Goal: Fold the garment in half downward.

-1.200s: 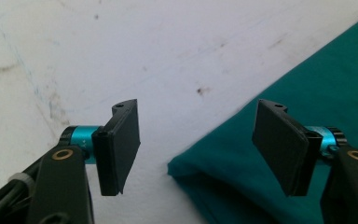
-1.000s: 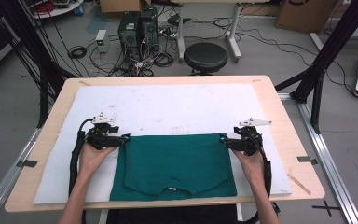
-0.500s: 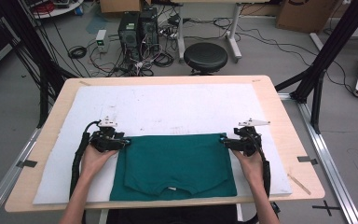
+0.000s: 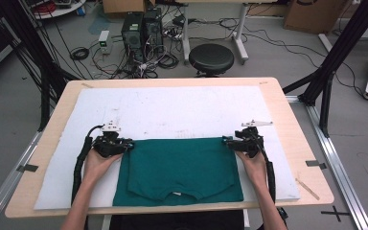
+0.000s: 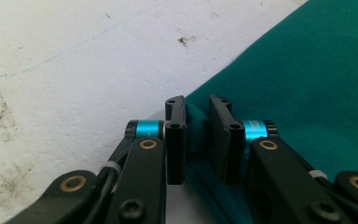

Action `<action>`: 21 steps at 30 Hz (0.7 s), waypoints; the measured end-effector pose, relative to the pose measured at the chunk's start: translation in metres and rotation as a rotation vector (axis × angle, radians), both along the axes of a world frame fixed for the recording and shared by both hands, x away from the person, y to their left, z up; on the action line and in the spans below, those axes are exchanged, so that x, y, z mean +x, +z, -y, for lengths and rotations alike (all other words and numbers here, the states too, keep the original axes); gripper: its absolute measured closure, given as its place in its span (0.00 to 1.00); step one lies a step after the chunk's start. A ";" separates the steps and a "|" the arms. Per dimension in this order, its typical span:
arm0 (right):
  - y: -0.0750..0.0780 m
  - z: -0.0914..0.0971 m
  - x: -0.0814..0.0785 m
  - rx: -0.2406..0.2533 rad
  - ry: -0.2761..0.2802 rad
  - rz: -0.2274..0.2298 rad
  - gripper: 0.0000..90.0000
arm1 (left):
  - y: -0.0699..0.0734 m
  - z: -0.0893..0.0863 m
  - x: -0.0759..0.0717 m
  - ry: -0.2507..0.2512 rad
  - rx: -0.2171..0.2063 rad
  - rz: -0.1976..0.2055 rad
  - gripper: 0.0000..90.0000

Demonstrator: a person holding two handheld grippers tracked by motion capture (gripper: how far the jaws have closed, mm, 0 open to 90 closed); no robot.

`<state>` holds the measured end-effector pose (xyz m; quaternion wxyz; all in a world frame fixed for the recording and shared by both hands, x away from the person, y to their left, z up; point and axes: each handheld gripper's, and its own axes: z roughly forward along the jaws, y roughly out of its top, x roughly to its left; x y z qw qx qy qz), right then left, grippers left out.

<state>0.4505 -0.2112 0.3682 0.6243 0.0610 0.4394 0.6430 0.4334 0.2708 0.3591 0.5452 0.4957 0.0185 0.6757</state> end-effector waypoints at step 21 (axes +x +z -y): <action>0.006 -0.016 0.001 -0.036 -0.092 -0.013 0.88 | 0.004 0.008 -0.001 0.047 -0.028 0.053 0.90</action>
